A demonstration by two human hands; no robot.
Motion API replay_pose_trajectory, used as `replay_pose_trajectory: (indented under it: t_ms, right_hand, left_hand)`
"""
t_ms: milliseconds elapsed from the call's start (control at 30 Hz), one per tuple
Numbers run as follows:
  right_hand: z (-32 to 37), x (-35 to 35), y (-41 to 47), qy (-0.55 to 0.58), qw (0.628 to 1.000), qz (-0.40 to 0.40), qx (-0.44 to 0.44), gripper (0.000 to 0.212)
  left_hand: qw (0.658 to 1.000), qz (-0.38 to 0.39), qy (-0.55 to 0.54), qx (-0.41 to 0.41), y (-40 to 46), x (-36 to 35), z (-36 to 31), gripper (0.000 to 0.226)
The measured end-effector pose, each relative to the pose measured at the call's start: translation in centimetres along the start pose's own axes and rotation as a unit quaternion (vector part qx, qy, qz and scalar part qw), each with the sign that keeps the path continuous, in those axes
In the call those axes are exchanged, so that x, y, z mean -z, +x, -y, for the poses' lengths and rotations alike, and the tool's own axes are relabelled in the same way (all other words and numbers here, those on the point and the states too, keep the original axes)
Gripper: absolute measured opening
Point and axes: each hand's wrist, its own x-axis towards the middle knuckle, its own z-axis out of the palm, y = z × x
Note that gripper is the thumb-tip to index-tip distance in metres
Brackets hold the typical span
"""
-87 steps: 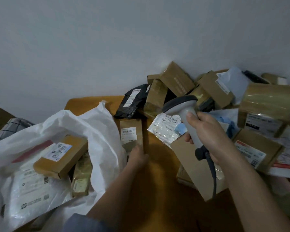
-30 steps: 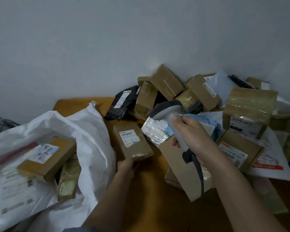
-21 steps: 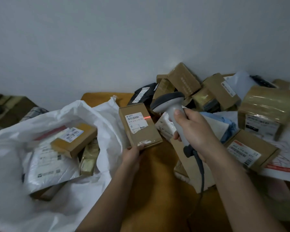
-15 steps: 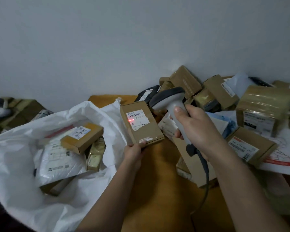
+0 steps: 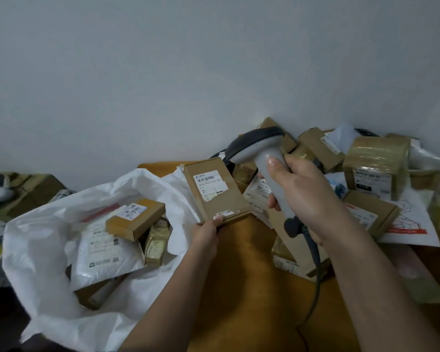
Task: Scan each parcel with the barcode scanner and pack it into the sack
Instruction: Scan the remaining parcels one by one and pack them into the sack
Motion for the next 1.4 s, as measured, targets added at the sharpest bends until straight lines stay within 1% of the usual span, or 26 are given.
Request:
replay_pose_trajectory:
  t_ms: [100, 167, 267, 367, 433, 467, 533, 600, 667, 700, 767, 800, 833, 900, 1033, 1167, 1233, 1300, 1400]
  right_hand:
    - [0.6, -1.1, -0.4, 0.001, 1.000, -0.003, -0.006, 0.030]
    - [0.8, -2.2, -0.5, 0.005, 1.000, -0.003, -0.016, 0.029]
    - [0.9, -4.1, -0.6, 0.013, 1.000, 0.010, -0.026, 0.026]
    - [0.9, -6.0, -0.9, 0.007, 0.999, 0.021, -0.026, 0.025]
    - [0.9, -7.2, -1.1, -0.001, 0.999, 0.026, -0.026, 0.025]
    - [0.9, -7.8, -1.1, -0.002, 0.999, 0.030, -0.026, 0.025]
    - [0.9, -8.9, -1.3, 0.002, 0.999, 0.040, -0.025, 0.026]
    - [0.8, -9.7, -1.5, -0.003, 0.998, 0.051, -0.022, 0.026]
    - [0.7, -10.4, -1.8, -0.016, 0.998, 0.055, -0.023, 0.027]
    - [0.6, -10.6, -1.9, -0.019, 0.998, 0.055, -0.026, 0.028]
    - [0.3, -10.6, -2.3, -0.016, 0.998, 0.051, -0.031, 0.028]
    - [0.1, -10.5, -2.5, -0.013, 0.998, 0.045, -0.036, 0.027]
    - [-0.2, -10.1, -2.6, -0.011, 0.998, 0.037, -0.043, 0.026]
    - [-0.7, -9.0, -2.9, -0.011, 0.998, 0.012, -0.064, 0.025]
    - [-1.1, -5.4, -2.9, -0.004, 0.994, -0.050, -0.094, 0.024]
    - [-1.8, -1.3, -2.4, 0.001, 0.985, -0.133, -0.109, 0.034]
    - [-2.4, 0.6, -2.1, 0.008, 0.981, -0.159, -0.115, 0.033]
    - [-3.0, 2.4, -1.7, 0.016, 0.978, -0.176, -0.115, 0.032]
    - [-4.0, 5.1, -1.2, 0.015, 0.974, -0.190, -0.121, 0.031]
  left_hand:
    - [0.999, -0.017, -0.012, -0.037, -0.5, 1.4, -1.5, 0.039]
    - [0.995, -0.050, -0.057, -0.071, -1.1, 2.5, -2.8, 0.037]
    - [0.972, -0.141, -0.129, -0.138, -1.8, 4.7, -4.6, 0.035]
    - [0.937, -0.249, -0.148, -0.197, -2.5, 7.7, -6.0, 0.040]
    - [0.912, -0.327, -0.119, -0.219, -2.5, 9.8, -6.7, 0.045]
    - [0.903, -0.362, -0.087, -0.214, -2.4, 10.9, -6.9, 0.048]
    - [0.884, -0.425, 0.012, -0.194, -2.5, 13.0, -7.0, 0.054]
    - [0.854, -0.448, 0.134, -0.226, -2.6, 15.0, -6.6, 0.054]
    - [0.822, -0.421, 0.268, -0.275, -2.4, 16.7, -6.1, 0.049]
    - [0.811, -0.393, 0.336, -0.273, -2.0, 17.3, -5.9, 0.044]
    - [0.802, -0.334, 0.448, -0.210, -1.3, 18.0, -5.6, 0.037]
    - [0.803, -0.315, 0.476, -0.171, -1.1, 18.0, -5.4, 0.037]
    - [0.804, -0.304, 0.489, -0.143, -1.0, 17.7, -5.3, 0.038]
    - [0.804, -0.295, 0.498, -0.136, -1.1, 16.6, -5.0, 0.038]
    - [0.804, -0.254, 0.489, -0.222, -1.8, 12.6, -4.3, 0.033]
    - [0.792, -0.166, 0.506, -0.299, -2.9, 7.0, -3.2, 0.039]
    - [0.793, -0.120, 0.504, -0.319, -3.3, 4.1, -2.5, 0.041]
    - [0.797, -0.064, 0.515, -0.309, -3.4, 1.4, -1.5, 0.044]
    - [0.793, 0.034, 0.551, -0.258, -3.3, -2.6, 1.1, 0.051]
